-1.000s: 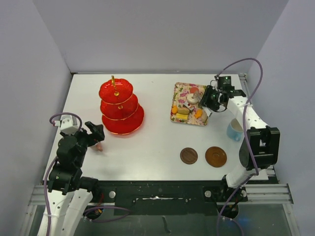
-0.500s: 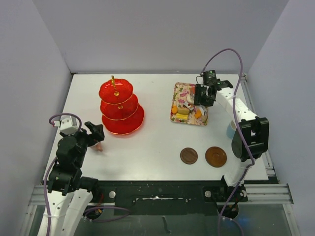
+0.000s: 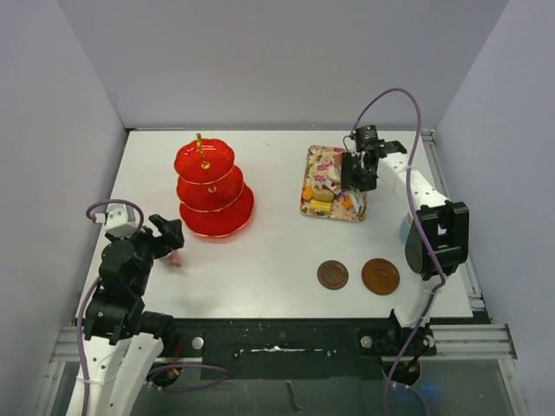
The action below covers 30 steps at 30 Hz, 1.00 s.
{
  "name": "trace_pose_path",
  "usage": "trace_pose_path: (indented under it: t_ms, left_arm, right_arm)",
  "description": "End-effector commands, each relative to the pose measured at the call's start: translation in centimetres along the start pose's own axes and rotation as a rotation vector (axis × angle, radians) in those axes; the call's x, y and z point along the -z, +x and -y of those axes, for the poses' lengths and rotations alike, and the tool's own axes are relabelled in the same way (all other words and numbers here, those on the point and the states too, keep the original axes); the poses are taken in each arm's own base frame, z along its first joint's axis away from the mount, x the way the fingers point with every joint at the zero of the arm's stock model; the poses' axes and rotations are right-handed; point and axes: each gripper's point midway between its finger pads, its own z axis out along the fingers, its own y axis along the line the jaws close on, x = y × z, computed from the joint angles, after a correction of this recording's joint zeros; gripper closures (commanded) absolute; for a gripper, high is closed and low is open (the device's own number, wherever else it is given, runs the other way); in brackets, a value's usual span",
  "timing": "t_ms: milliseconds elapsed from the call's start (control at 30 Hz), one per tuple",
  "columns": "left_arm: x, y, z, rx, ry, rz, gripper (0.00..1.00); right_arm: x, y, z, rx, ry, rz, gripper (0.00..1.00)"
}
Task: Serve the afternoon tea
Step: Pick up the desert from the tray.
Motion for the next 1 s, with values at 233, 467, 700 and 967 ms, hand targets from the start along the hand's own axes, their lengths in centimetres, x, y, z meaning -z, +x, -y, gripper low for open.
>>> trace_pose_path:
  t_ms: [233,467,700,967]
  left_arm:
    - [0.1,-1.7,1.0,0.015,0.039,0.062,0.18]
    - [0.1,-1.7,0.9,0.015,0.038,0.062,0.18]
    - [0.1,-1.7,0.9,0.016,0.039,0.066,0.18]
    - [0.0,-1.6,1.0,0.015,0.039,0.061,0.18]
  right_arm:
    - [1.6,-2.5,-1.1,0.014,-0.036,0.075,0.53]
    - [3.2,-3.8,-1.6,-0.021,-0.071,0.133,0.56]
    - [4.4,-4.1,-1.8,-0.044,-0.087,0.187,0.56]
    - [4.7,-3.7,-2.5,-0.054,-0.119,0.195,0.56]
